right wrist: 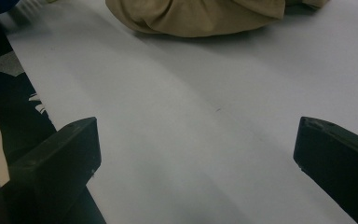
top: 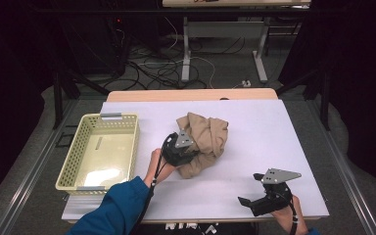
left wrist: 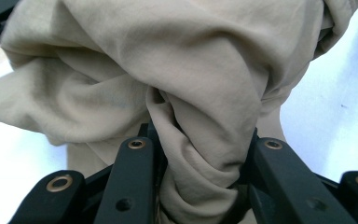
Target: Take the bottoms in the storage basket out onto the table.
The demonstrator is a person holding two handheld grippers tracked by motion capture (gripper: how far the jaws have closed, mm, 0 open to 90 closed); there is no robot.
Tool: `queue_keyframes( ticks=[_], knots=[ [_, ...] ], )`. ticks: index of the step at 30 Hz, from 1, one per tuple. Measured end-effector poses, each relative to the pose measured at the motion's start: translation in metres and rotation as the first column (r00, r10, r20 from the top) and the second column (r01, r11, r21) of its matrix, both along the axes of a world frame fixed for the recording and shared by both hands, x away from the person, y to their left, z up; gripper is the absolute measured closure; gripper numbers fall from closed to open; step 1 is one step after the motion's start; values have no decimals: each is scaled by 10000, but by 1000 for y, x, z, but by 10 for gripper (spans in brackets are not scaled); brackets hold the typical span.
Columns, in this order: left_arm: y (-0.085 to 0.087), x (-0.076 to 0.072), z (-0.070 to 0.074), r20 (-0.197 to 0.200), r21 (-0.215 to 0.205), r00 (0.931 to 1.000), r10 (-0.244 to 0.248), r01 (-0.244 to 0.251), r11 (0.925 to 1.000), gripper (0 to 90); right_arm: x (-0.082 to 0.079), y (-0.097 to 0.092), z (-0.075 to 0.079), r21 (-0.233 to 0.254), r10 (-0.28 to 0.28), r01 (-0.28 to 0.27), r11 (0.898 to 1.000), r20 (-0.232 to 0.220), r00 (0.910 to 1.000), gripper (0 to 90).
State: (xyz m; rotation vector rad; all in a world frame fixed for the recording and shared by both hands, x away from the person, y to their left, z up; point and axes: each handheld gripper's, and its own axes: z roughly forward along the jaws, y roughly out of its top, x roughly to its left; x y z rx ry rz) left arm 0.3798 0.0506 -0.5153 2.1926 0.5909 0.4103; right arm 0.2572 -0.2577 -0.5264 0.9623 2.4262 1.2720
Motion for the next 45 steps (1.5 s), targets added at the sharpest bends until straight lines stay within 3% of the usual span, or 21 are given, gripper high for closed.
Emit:
queue_keyframes(
  ticks=[12, 25, 28, 31, 35, 45],
  knots=[
    [-8, 0, -12, -468, 361, 9985, -272, 289, 9989, 684, -1, 0, 0, 49, -83, 83, 10000, -25, 10000, 4],
    [-8, 1, -13, -412, 317, 9990, -173, 186, 9993, 618, 0, 0, 0, -6, 1, -1, 10000, -7, 10000, 4],
    [-7, 2, -12, -549, 396, 9983, -190, 212, 9990, 597, 0, 0, 0, -9, -28, 28, 10000, -4, 10000, 4],
    [-7, 1, -12, -413, 349, 9991, -104, 118, 9993, 571, 0, 0, 0, 51, -54, 53, 10000, 80, 10000, 4],
    [-6, 1, -10, -439, 356, 9990, 12, 4, 9994, 494, 0, 0, 0, 103, -84, 82, 9999, 107, 9999, 4],
    [2, 0, 2, -358, 364, 9989, 290, -277, 9990, 205, -1, 0, 0, 178, -131, 128, 9998, 138, 9998, 4]
  ],
)
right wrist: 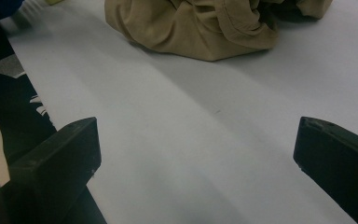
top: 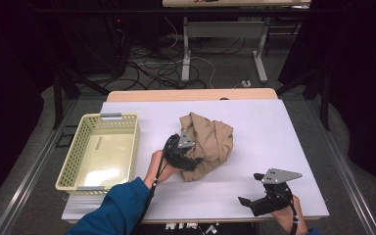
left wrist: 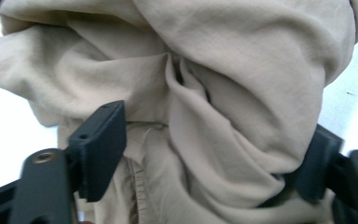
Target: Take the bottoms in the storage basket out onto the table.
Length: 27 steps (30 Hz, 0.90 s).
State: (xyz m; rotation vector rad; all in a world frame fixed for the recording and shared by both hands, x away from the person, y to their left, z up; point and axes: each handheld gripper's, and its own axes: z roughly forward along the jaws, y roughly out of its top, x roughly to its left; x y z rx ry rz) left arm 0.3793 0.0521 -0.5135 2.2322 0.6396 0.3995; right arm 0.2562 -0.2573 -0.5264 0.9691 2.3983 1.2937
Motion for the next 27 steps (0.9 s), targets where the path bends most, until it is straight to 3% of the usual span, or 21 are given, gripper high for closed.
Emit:
queue_keyframes(
  ticks=[2, 15, 27],
  knots=[
    [3, -2, 3, -2, -20, 10000, 64, -64, 10000, 165, 0, -1, 1, -168, 85, -86, 9998, -67, 9999, 4],
    [21, -11, 14, -152, 28, 9989, 447, -446, 9990, 2, -1, -1, 2, -3, 31, -31, 10000, -13, 10000, 4],
    [38, -25, 24, 117, 5, 9985, 530, -530, 9986, 0, -1, -1, 2, -5, 27, -27, 10000, -11, 10000, 4]
  ],
)
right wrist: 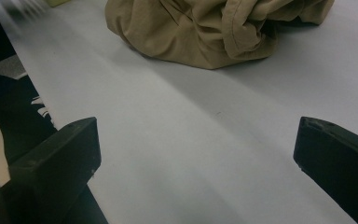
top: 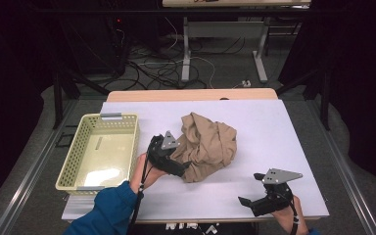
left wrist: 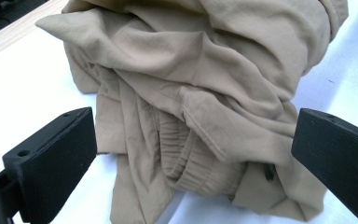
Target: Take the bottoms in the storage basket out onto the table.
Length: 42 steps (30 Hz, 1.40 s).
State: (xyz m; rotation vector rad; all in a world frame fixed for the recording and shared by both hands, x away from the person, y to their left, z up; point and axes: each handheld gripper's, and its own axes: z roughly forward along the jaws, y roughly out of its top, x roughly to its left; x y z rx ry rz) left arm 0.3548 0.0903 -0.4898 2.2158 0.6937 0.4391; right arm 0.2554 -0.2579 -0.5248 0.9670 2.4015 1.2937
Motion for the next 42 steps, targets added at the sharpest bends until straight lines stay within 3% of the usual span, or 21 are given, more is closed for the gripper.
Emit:
queue_keyframes(
  ticks=[7, 15, 23, 31, 32, 42],
  knots=[
    [9, -11, 6, 50, 62, 10000, -58, 58, 10000, 0, 0, 0, 0, -8, -9, 9, 10000, 8, 10000, 4],
    [26, -25, 12, 502, 193, 9987, 56, -66, 9998, 0, 0, 0, 0, -93, 23, -24, 10000, -80, 10000, 3],
    [39, -41, 15, 546, 74, 9985, 67, -71, 9999, 0, 0, 0, 0, -86, 27, -28, 10000, -154, 9999, 3],
    [52, -58, 15, 775, 31, 9969, 115, -118, 9999, 0, 0, 1, -1, -26, -88, 88, 10000, 3, 10000, 3],
    [54, -60, 15, 756, -21, 9970, 147, -145, 9999, 0, 0, 0, 0, -130, 36, -38, 9999, -151, 9999, 4],
    [67, -72, 10, 894, -150, 9958, 189, -176, 9997, 0, 0, 0, 0, -98, 27, -28, 9999, -128, 9999, 4]
  ],
)
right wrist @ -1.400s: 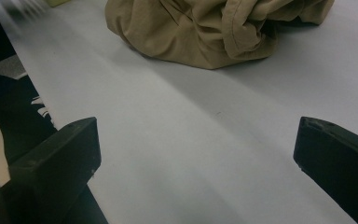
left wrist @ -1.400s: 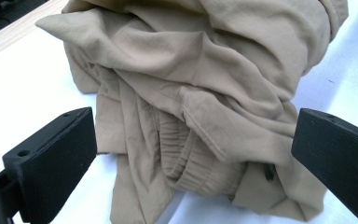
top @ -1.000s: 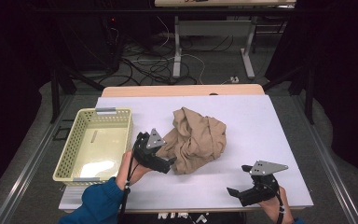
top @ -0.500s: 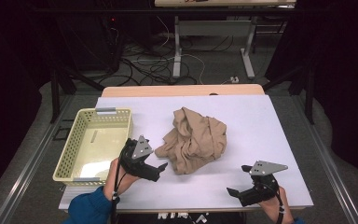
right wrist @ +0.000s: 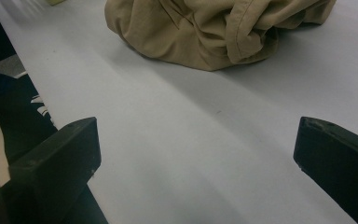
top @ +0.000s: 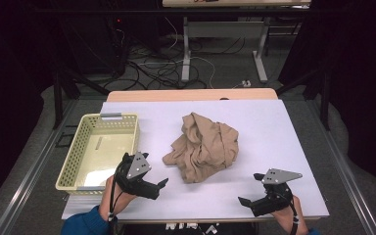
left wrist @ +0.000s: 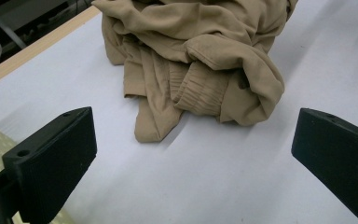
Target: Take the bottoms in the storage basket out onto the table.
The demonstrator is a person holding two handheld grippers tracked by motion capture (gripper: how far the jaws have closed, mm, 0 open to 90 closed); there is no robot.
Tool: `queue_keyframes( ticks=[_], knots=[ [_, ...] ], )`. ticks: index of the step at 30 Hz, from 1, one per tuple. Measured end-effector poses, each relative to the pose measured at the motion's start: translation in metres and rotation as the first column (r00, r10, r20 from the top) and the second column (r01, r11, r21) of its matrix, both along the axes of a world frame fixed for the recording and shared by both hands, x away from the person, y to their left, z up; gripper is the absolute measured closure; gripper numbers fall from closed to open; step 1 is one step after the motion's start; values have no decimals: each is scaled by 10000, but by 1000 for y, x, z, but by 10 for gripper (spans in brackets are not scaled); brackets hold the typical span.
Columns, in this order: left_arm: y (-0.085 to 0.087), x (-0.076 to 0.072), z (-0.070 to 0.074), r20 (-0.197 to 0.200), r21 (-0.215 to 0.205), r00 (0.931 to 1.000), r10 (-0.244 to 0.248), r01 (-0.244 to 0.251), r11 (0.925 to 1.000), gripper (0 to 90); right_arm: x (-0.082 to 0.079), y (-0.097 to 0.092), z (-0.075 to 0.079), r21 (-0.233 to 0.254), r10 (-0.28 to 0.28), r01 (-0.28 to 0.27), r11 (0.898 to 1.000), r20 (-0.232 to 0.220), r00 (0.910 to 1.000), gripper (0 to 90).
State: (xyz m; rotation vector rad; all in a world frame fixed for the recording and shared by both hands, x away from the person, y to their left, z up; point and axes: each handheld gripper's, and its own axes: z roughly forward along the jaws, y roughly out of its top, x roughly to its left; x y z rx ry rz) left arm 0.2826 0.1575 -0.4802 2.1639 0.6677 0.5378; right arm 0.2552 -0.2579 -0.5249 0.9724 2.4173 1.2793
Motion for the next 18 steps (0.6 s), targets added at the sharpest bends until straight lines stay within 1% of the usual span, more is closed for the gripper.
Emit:
queue_keyframes(
  ticks=[1, 2, 3, 4, 5, 9, 11, 13, 15, 17, 18],
  knots=[
    [1, 0, -1, 105, 30, 9999, -18, 17, 10000, 0, 0, 0, 0, 47, -12, 12, 10000, 38, 10000, 4],
    [3, -2, -1, 23, 37, 10000, 9, -9, 10000, 0, 0, 0, -1, 41, -23, 23, 10000, 5, 10000, 4],
    [3, -3, -2, -19, -15, 10000, 31, -31, 10000, 0, 0, 1, -1, 77, -106, 105, 9999, 122, 9999, 3],
    [4, -3, -3, 48, -23, 10000, 69, -69, 10000, 0, 0, 1, -1, 106, -86, 85, 9999, 99, 9999, 3],
    [5, -4, -3, 10, 42, 10000, 51, -51, 10000, 0, 0, 1, -1, 116, -45, 44, 9999, 70, 10000, 4],
    [8, -9, -7, -82, 19, 9999, 71, -71, 10000, 0, 0, 1, -1, 151, -33, 31, 9999, 98, 9999, 4],
    [10, -10, -8, -51, 47, 9999, 90, -90, 9999, 0, 0, 1, -1, 148, -35, 33, 9999, 96, 9999, 4],
    [12, -12, -10, -50, -17, 9999, 100, -100, 9999, 0, 0, 1, -1, 135, -61, 60, 9999, 104, 9999, 3],
    [15, -14, -10, -21, 96, 9999, 153, -153, 9998, 0, 0, 1, -1, 136, -60, 58, 9999, 107, 9999, 3],
    [16, -16, -12, -72, 2, 9997, 217, -217, 9998, 0, 0, 1, -2, 127, -55, 54, 9999, 116, 9999, 2],
    [18, -16, -12, -116, 44, 9997, 208, -207, 9998, 0, 0, 1, -2, 118, -59, 58, 9999, 119, 9999, 2]
  ],
)
